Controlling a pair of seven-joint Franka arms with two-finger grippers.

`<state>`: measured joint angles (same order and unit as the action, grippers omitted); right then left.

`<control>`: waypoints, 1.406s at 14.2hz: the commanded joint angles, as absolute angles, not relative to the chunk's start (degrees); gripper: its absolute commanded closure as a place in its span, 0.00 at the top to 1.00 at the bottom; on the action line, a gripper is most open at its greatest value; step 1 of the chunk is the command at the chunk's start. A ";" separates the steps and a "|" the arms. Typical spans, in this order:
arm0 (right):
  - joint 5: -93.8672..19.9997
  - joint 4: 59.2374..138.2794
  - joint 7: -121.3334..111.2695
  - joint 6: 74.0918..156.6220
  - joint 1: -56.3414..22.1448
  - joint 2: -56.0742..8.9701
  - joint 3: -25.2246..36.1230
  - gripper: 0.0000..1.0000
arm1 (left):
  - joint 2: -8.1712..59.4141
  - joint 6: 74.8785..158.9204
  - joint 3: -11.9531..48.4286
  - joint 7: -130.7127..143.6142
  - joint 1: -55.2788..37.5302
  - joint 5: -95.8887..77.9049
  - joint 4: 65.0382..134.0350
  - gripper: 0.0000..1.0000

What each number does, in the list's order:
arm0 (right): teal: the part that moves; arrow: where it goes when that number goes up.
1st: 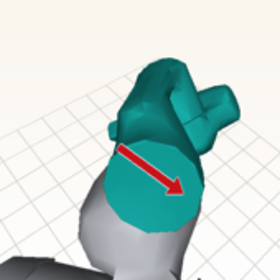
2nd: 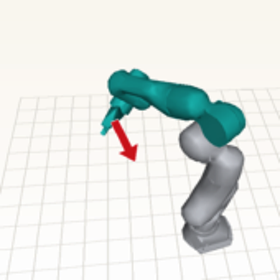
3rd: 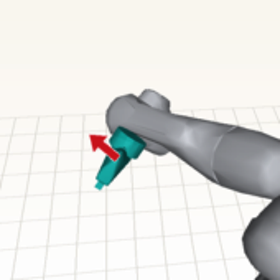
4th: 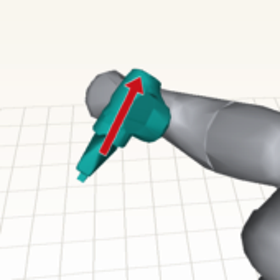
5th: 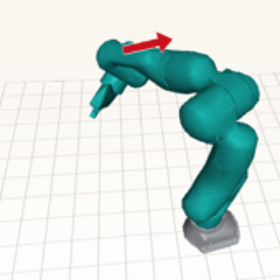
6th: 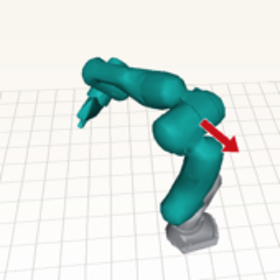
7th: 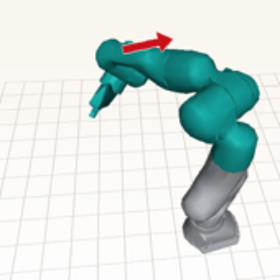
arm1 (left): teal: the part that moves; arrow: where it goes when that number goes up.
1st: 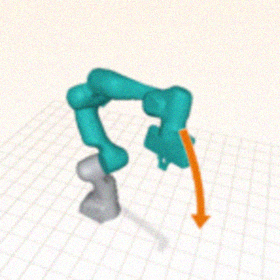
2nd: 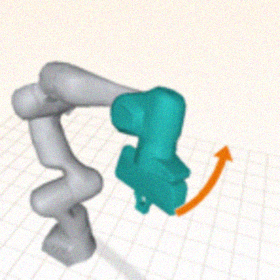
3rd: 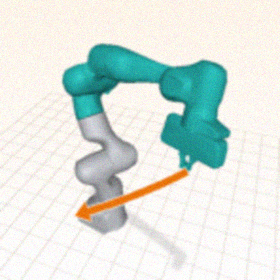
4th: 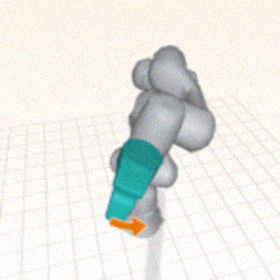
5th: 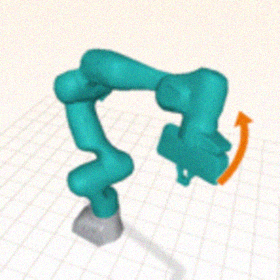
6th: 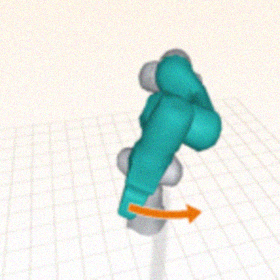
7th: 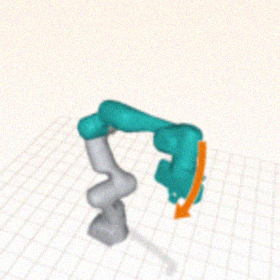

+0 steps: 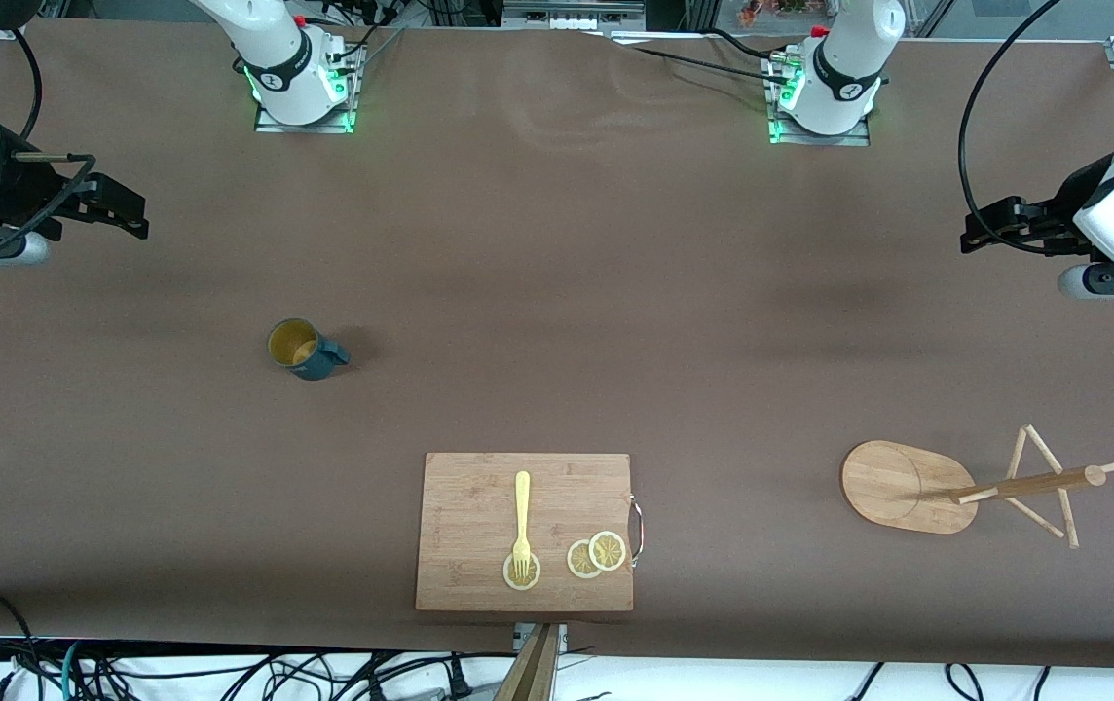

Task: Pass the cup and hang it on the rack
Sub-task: 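Lower the right gripper over the teal mug rim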

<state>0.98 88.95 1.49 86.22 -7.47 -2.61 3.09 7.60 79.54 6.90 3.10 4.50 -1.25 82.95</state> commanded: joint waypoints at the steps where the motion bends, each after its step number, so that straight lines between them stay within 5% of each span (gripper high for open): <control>1: 0.09 87.45 1.05 84.56 -7.29 -2.73 2.73 1.00 | 8.44 79.28 7.30 3.52 4.48 0.62 81.47 1.00; 10: 0.79 92.35 -0.79 87.78 -7.47 -3.60 2.73 1.00 | 8.44 79.28 7.29 3.52 4.48 0.62 81.47 1.00; 15: 0.70 113.88 -0.70 114.20 -7.38 -3.68 2.90 1.00 | 8.52 79.28 7.29 3.52 4.48 0.62 81.47 1.00; 20: 0.53 120.84 0.08 130.51 -7.47 -12.03 2.81 1.00 | 8.53 79.28 7.21 3.60 4.57 0.53 81.39 1.00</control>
<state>0.90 119.24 -0.08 127.21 -7.58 -10.53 2.98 7.95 79.56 6.88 3.10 4.50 -1.25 82.81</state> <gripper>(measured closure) 0.000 0.000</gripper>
